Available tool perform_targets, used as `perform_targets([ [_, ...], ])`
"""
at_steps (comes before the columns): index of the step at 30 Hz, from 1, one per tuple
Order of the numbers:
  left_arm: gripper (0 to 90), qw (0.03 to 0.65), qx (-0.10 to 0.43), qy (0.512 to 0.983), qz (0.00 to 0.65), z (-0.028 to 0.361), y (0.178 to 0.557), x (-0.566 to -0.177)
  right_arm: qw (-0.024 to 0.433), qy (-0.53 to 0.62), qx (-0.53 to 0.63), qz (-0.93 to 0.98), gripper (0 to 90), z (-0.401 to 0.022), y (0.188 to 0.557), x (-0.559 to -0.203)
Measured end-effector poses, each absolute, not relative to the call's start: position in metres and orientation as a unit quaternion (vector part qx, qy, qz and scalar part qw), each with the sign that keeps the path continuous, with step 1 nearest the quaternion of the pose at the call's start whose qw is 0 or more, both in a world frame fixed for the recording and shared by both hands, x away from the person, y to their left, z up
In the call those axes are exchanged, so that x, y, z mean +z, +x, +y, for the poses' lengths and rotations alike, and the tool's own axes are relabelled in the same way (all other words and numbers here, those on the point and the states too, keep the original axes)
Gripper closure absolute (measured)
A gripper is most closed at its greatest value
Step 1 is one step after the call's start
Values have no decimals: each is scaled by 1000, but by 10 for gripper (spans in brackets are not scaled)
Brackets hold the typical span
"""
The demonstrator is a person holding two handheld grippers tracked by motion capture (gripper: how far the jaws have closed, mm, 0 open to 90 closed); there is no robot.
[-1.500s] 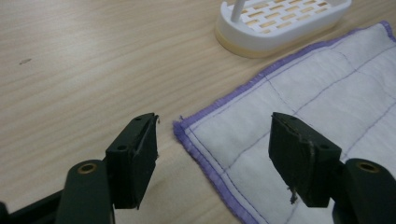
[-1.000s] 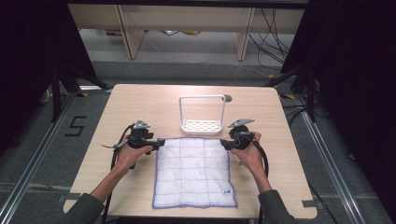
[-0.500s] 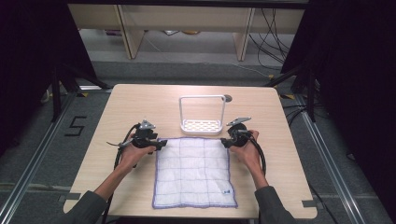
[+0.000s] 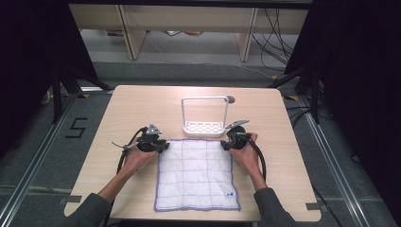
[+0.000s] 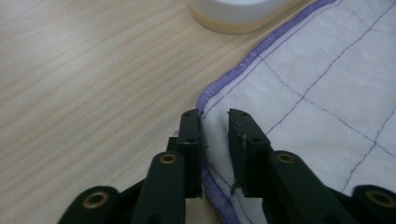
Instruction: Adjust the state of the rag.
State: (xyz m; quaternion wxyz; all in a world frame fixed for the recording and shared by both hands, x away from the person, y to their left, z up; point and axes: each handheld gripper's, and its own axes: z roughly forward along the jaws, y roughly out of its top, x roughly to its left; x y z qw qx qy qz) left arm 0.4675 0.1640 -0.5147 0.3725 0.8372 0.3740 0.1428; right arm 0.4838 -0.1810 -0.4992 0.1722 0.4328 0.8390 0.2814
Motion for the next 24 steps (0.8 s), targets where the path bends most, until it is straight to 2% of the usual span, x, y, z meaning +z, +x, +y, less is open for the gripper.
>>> perform_targets([
  [3, 843, 381, 137, 835, 372, 165, 467, -516, 166, 431, 282, 841, 629, -179, 481, -498],
  [4, 850, 382, 136, 835, 371, 165, 467, -516, 164, 421, 285, 845, 682, -179, 481, -499],
  [5, 855, 382, 136, 835, 371, 165, 467, -516, 164, 421, 285, 845, 682, -179, 481, -499],
  [6, 858, 386, 134, 833, 373, 165, 467, -516, 149, 423, 297, 843, 784, -178, 480, -500],
  [7, 861, 386, 134, 833, 373, 165, 467, -516, 149, 423, 297, 843, 784, -178, 480, -500],
  [9, 864, 388, 137, 832, 372, 164, 466, -516, 143, 425, 301, 842, 863, -178, 479, -498],
  [17, 867, 412, 142, 826, 359, 165, 462, -499, 161, 407, 334, 835, 876, -183, 472, -472],
  [24, 868, 456, 152, 804, 351, 168, 456, -475, 170, 393, 363, 828, 879, -187, 458, -441],
])
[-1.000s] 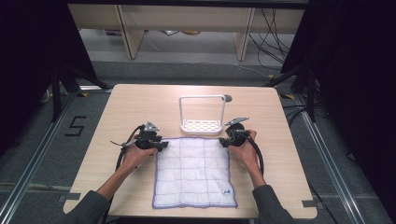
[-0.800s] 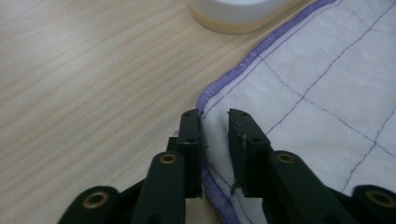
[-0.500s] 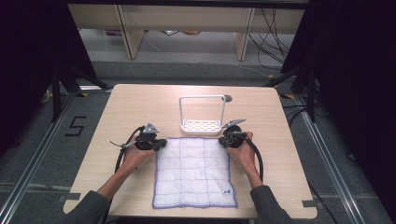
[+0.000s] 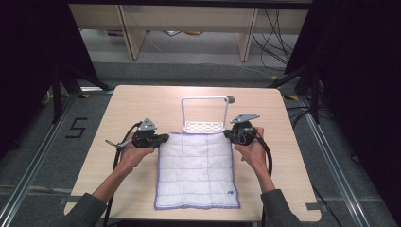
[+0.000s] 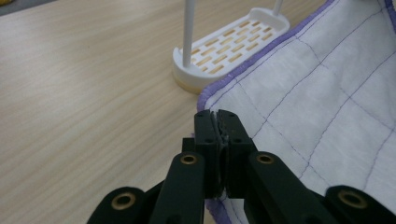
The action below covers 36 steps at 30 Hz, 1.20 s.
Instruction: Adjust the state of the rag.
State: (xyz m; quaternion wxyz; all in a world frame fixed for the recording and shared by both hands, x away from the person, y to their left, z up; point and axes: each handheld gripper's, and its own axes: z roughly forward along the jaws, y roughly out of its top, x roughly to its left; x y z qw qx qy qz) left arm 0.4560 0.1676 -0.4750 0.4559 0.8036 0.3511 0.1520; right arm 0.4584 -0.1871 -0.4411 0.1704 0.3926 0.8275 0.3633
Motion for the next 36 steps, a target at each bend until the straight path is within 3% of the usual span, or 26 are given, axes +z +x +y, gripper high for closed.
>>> perform_targets([
  [13, 867, 487, 150, 789, 343, 174, 453, -456, 177, 386, 384, 820, 880, -195, 447, -416],
  [25, 866, 490, 145, 812, 281, 181, 390, -450, 192, 332, 401, 832, 880, -207, 390, -412],
  [36, 865, 479, 121, 832, 252, 182, 342, -471, 169, 323, 397, 842, 880, -213, 347, -434],
])
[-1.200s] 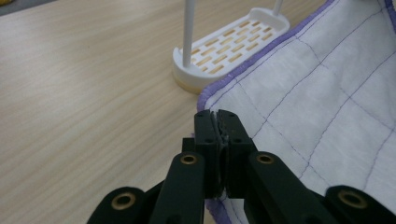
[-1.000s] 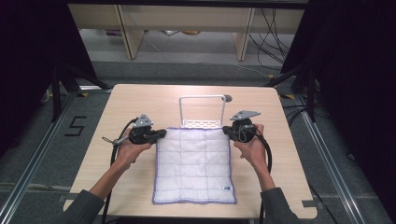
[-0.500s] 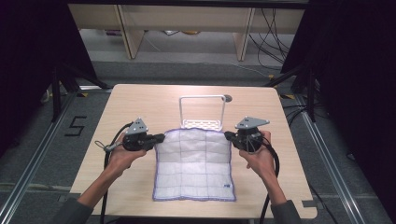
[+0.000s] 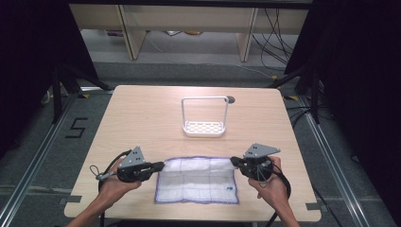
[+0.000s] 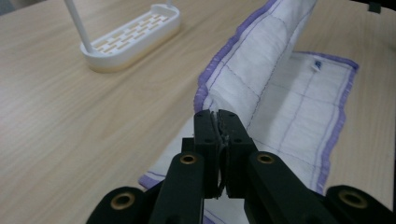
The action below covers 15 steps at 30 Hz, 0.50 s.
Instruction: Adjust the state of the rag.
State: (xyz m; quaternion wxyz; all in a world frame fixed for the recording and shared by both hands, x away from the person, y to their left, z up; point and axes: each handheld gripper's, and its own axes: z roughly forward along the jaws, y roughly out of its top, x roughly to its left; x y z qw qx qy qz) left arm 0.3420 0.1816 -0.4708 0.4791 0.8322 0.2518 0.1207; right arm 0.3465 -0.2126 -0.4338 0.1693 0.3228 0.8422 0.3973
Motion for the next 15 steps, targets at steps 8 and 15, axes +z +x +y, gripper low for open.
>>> perform_targets([
  [8, 861, 466, 96, 846, 240, 179, 324, -489, 152, 327, 384, 850, 879, -213, 322, -453],
  [15, 851, 461, 85, 852, 234, 179, 315, -499, 136, 327, 379, 855, 877, -218, 307, -469],
])
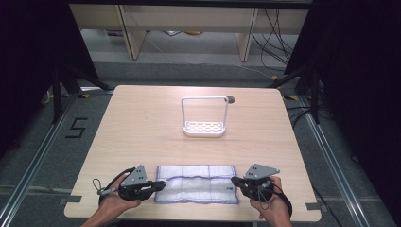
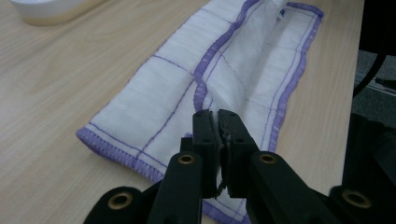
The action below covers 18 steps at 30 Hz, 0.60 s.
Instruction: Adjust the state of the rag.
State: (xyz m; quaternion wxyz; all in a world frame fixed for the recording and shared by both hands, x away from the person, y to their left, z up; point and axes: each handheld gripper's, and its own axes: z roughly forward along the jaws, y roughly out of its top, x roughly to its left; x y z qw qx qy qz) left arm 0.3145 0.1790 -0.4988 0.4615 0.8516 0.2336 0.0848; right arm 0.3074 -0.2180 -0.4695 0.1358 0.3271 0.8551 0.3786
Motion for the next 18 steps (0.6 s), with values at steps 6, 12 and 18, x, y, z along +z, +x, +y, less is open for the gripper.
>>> perform_targets([
  [6, 816, 447, 77, 863, 221, 182, 308, -505, 125, 329, 371, 859, 876, -219, 297, -479],
  [12, 718, 446, 66, 863, 226, 185, 299, -508, 115, 321, 364, 867, 863, -218, 288, -487],
  [18, 551, 454, 68, 859, 227, 188, 296, -506, 107, 315, 359, 872, 788, -215, 280, -489],
])
